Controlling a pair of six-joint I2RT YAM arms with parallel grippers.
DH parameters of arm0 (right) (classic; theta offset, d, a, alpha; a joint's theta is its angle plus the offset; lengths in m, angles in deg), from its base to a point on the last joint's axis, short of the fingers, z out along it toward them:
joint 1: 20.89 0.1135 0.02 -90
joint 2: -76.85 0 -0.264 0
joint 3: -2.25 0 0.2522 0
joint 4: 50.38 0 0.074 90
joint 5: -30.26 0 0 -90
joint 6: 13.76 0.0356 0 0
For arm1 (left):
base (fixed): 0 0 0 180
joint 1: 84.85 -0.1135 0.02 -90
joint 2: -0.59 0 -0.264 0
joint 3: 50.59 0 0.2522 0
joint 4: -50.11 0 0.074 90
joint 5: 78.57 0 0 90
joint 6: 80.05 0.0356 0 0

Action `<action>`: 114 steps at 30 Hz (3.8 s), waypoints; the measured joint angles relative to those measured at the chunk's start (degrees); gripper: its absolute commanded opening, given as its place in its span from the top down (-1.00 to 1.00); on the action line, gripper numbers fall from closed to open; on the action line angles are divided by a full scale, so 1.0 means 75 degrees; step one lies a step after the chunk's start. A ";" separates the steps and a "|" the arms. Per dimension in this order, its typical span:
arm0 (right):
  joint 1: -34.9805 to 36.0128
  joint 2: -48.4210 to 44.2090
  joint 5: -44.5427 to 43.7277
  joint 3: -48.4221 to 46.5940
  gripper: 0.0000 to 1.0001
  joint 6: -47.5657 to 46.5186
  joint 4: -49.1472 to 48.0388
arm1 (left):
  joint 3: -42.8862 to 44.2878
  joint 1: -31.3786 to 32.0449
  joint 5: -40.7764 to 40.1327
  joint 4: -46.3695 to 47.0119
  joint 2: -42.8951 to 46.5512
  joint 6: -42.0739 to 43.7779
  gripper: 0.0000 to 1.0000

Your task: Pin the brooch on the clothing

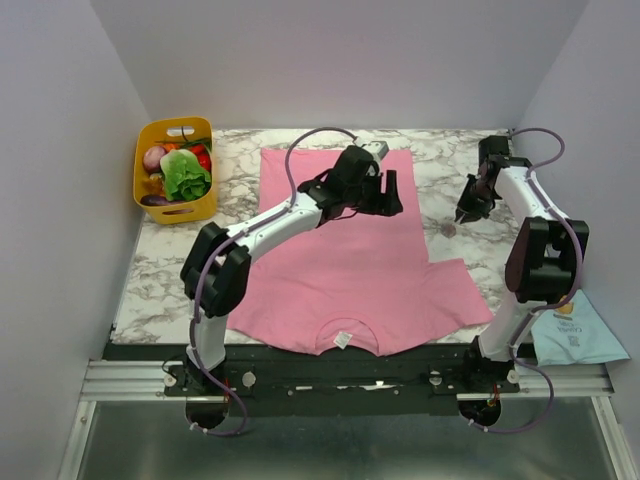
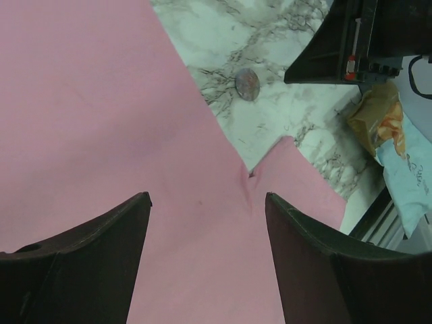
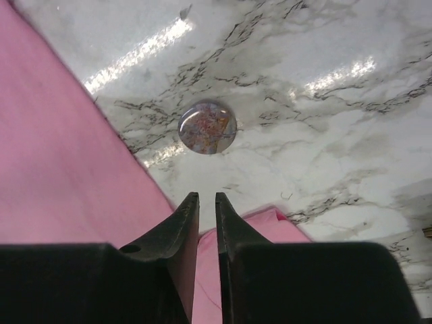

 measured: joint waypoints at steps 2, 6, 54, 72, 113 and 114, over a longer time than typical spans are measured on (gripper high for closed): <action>-0.0061 0.0000 -0.0102 0.0026 0.55 0.0128 -0.0149 | 0.0697 0.0169 0.0061 -0.0137 -0.0545 -0.0009 -0.56; -0.0087 0.0079 -0.0221 0.0038 0.59 0.0323 -0.0393 | 0.1798 0.0405 0.0172 -0.0323 -0.1466 -0.0029 -0.56; -0.0364 0.1784 0.0507 -0.0391 0.70 0.0329 -0.0621 | 0.5415 0.0758 0.1163 -0.0656 -0.5499 -0.1719 -0.19; -0.0364 0.1443 0.0423 0.0128 0.70 0.0338 -0.0731 | 0.5359 0.0758 0.1230 -0.0090 -0.5741 -0.2189 -0.15; -0.0364 0.0309 0.1029 0.0860 0.73 0.0329 -0.1017 | 0.4960 0.0810 0.1390 0.0487 -0.5741 -0.2311 -0.12; -0.0364 0.0251 0.1000 0.0863 0.73 0.0332 -0.1017 | 0.4861 0.0810 0.1405 0.0525 -0.5665 -0.2294 -0.18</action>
